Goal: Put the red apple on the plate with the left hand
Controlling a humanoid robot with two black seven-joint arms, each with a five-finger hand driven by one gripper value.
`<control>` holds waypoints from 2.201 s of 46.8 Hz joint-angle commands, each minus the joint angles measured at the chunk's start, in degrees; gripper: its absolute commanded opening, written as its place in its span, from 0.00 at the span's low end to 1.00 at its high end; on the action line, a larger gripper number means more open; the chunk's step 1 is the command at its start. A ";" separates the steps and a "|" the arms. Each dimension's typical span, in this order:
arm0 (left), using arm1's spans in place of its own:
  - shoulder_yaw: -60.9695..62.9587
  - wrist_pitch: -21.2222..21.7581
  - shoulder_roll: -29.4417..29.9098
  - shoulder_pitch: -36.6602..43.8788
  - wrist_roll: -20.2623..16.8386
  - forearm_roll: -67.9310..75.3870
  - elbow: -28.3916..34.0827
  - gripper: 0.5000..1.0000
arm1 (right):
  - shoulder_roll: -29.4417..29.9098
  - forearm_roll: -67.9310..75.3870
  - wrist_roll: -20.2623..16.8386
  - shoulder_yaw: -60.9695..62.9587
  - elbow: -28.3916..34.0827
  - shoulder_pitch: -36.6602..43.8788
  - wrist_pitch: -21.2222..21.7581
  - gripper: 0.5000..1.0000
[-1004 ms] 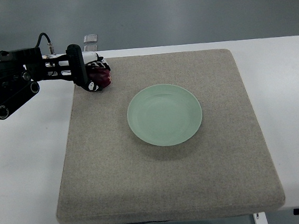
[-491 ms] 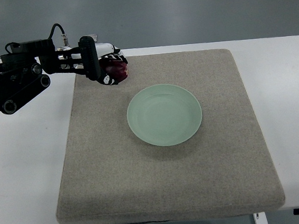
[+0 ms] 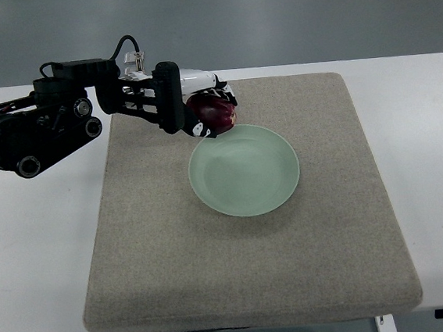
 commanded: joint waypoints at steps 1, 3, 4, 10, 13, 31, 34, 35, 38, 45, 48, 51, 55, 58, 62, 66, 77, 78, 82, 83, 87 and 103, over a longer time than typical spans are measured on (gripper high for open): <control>0.21 -0.13 -0.68 0.14 0.00 -0.08 -0.26 0.23 | 0.00 0.00 0.00 -0.01 0.00 0.00 0.00 0.93; 0.30 -0.22 -0.95 0.14 0.00 -0.09 -0.35 0.23 | 0.00 0.00 0.00 -0.01 0.00 0.00 -0.01 0.92; 0.39 -0.31 -1.21 0.14 0.00 -0.09 -0.35 0.23 | 0.00 0.00 0.00 -0.01 0.00 0.00 0.08 0.93; 0.57 -0.49 -2.88 0.32 0.00 0.09 -0.35 0.23 | 0.00 0.00 0.00 -0.01 0.00 0.00 -0.01 0.93; 0.57 -0.49 -3.67 0.49 0.00 0.09 -0.35 0.24 | 0.00 0.00 0.00 -0.01 0.00 0.00 -0.01 0.93; 2.15 -0.49 -6.57 0.93 0.18 0.27 -0.26 0.31 | 0.00 0.00 0.00 -0.01 0.00 0.00 -0.01 0.93; 2.15 -0.49 -6.57 1.02 0.18 0.27 -0.26 0.32 | 0.00 0.00 0.00 -0.01 0.00 0.00 0.08 0.93; 2.15 -0.49 -6.57 1.02 0.18 0.27 -0.26 0.32 | 0.00 0.00 0.00 -0.01 0.00 0.00 0.00 0.93; 2.15 -0.49 -6.57 1.02 0.18 0.18 -0.26 0.40 | 0.00 0.00 0.00 -0.01 0.00 0.00 -0.01 0.93; 2.15 -0.49 -6.57 1.73 0.18 0.18 0.00 0.65 | 0.00 0.00 0.00 -0.01 0.00 0.00 -0.01 0.93; 2.15 -0.49 -6.57 1.90 0.18 0.09 0.00 0.75 | 0.00 0.00 0.00 -0.01 0.00 0.00 0.00 0.93; 2.15 -0.49 -6.57 1.99 0.18 0.00 0.00 0.79 | 0.00 0.00 0.00 -0.01 0.00 0.00 0.08 0.93; 2.15 -0.40 -6.57 2.52 0.18 -0.17 0.26 0.94 | 0.00 0.00 0.00 -0.01 0.00 0.00 0.08 0.93; 2.15 -0.40 -6.57 2.52 0.18 -0.44 0.27 0.95 | 0.00 0.00 0.00 -0.01 0.00 0.00 -0.01 0.93; 2.15 -0.05 -6.57 2.52 0.18 -0.79 0.44 0.98 | 0.00 0.00 0.00 -0.01 0.00 0.00 -0.01 0.93; 2.15 -0.05 -6.66 2.52 0.18 -0.96 1.76 0.99 | 0.00 0.00 0.00 -0.01 0.00 0.00 0.08 0.93; 1.89 0.31 -6.75 2.08 0.62 -1.14 7.29 0.99 | 0.00 0.00 0.00 -0.01 0.00 0.00 0.08 0.93; 1.80 0.22 -6.75 1.99 0.62 -1.14 8.08 0.99 | 0.00 0.00 0.00 -0.01 0.00 0.00 0.00 0.93; 1.18 0.04 -6.66 1.99 0.62 -2.19 11.59 0.99 | 0.00 0.00 0.00 0.07 0.00 0.00 -0.01 0.93; 1.18 0.04 -6.66 1.99 0.62 -2.80 12.47 0.99 | 0.00 0.00 0.00 0.07 0.00 0.00 -0.01 0.93; 1.09 0.30 -6.66 1.90 0.53 -7.81 15.38 0.99 | 0.00 0.00 0.00 -0.01 0.00 0.00 -0.01 0.93; 1.01 2.67 -5.96 1.73 0.53 -19.77 18.02 0.99 | 0.00 0.00 0.00 -0.01 0.00 0.00 0.08 0.93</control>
